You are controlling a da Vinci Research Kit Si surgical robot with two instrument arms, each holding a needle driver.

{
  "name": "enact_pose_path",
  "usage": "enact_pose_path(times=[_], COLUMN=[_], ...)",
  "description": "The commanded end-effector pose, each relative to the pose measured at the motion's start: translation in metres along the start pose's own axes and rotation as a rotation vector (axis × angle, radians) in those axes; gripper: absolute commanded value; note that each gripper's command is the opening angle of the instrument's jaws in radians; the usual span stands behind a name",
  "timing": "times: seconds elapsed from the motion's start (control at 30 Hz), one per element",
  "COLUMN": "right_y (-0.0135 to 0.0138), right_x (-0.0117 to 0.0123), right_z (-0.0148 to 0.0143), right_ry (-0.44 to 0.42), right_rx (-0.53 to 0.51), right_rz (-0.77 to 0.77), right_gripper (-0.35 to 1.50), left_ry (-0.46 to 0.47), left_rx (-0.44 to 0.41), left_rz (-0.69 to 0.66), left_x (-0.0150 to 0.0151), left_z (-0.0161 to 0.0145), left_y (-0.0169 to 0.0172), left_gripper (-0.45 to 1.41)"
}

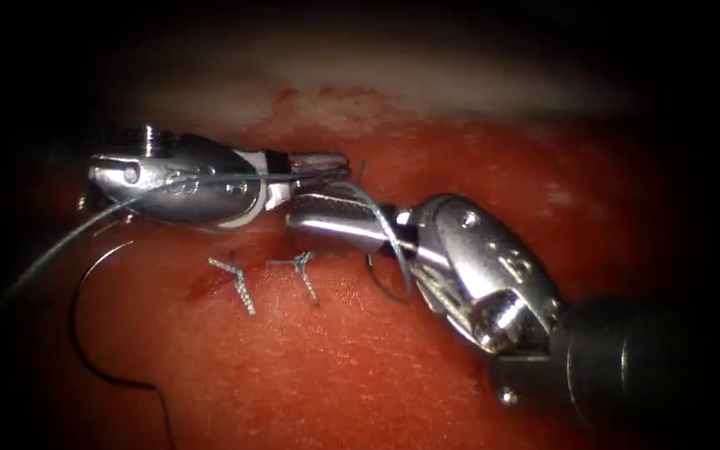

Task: Wound Closure

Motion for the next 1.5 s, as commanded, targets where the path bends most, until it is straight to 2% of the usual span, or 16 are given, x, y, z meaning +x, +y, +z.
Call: enact_pose_path(times=[0.03,0.07,0.8,0.9,0.97,1.03,1.23,1.3,1.4,1.5], right_y=[0.0007,0.0009,0.0009,0.0009,0.0005,0.0003,0.0003,0.0003,0.0005,0.0014], right_x=[-0.0004,-0.0003,-0.0003,0.0005,0.0009,0.0013,0.0022,0.0021,0.0019,0.0012], right_z=[-0.0003,-0.0005,-0.0005,-0.0003,-0.0002,0.0004,0.0001,-0.0003,-0.0003,-0.0004], right_ry=[0.011,0.014,0.011,-0.057,-0.066,-0.063,-0.056,-0.042,-0.037,-0.065], right_rx=[-0.058,-0.073,-0.074,0.012,0.045,0.092,0.024,-0.070,-0.110,-0.219], right_rz=[0.005,0.001,0.001,0.031,0.047,-0.020,-0.035,-0.047,-0.052,-0.005], right_gripper=[0.26,0.31,0.31,0.39,0.45,0.54,0.70,0.83,0.83,0.85], left_ry=[-0.009,-0.011,-0.010,0.004,0.031,0.049,0.100,0.096,0.092,0.085], left_rx=[-0.003,-0.007,-0.007,-0.020,-0.024,-0.047,-0.101,-0.089,-0.079,-0.058], left_rz=[0.003,0.001,0.001,0.001,0.002,-0.001,0.010,0.015,0.016,0.017], left_x=[-0.0009,-0.0012,-0.0013,-0.0012,-0.0010,-0.0006,0.0009,0.0009,0.0007,0.0004], left_z=[0.0007,0.0007,0.0007,0.0006,0.0006,0.0010,0.0011,0.0004,0.0000,-0.0009], left_y=[0.0014,0.0018,0.0018,0.0017,0.0019,0.0028,0.0035,0.0035,0.0034,0.0031], left_gripper=[-0.35,-0.35,-0.35,-0.35,-0.35,-0.35,-0.35,-0.35,-0.35,-0.35])
